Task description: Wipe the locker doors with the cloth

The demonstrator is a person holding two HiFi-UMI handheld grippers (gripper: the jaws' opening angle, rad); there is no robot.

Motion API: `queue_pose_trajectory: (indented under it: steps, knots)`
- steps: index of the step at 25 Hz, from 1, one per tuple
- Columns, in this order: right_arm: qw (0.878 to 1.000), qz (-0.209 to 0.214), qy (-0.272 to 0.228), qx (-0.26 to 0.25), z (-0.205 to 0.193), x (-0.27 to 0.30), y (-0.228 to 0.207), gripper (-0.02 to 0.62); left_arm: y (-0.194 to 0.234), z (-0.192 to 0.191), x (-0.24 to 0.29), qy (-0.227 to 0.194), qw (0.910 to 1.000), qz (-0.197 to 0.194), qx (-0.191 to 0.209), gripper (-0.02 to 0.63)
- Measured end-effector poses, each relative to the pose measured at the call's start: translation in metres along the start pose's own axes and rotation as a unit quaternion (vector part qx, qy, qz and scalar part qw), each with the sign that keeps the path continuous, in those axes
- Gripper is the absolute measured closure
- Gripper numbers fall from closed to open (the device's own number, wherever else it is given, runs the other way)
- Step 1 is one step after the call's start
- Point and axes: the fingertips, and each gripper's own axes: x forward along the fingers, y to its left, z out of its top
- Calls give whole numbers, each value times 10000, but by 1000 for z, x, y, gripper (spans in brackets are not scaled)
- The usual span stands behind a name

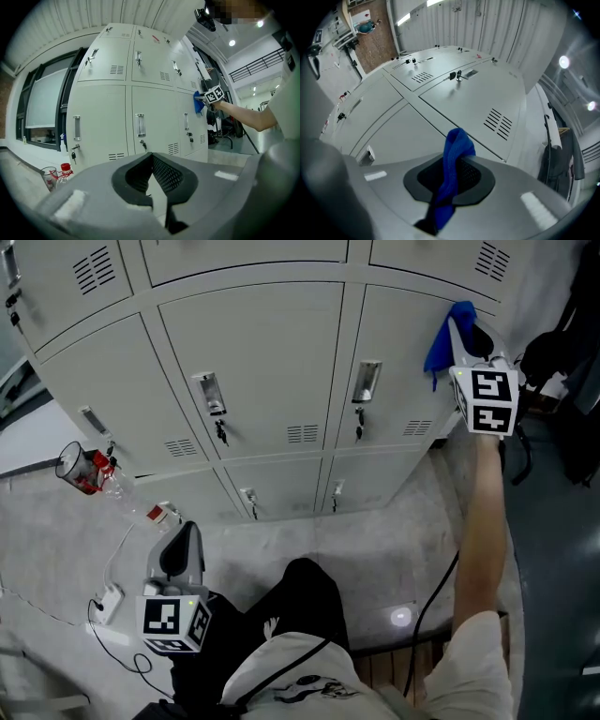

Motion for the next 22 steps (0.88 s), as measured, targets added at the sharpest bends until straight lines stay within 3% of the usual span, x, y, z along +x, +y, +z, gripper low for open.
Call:
queue_pose_trajectory:
  steps: [5, 8, 15, 22]
  knots:
    - [9995, -255, 132, 119, -20, -4, -25, 556, 1, -3, -5, -5, 10000, 4, -2, 611]
    - [9994, -242, -68, 228, -4, -15, -16, 555, 3, -3, -7, 7, 10000, 25, 1, 611]
    - [9966, 509, -645, 100, 59, -33, 79, 555, 3, 1, -9, -36, 9999, 99, 31, 611]
    - [9909, 1219, -541, 180, 55, -10, 165, 555, -3, 7, -14, -103, 9998, 122, 75, 611]
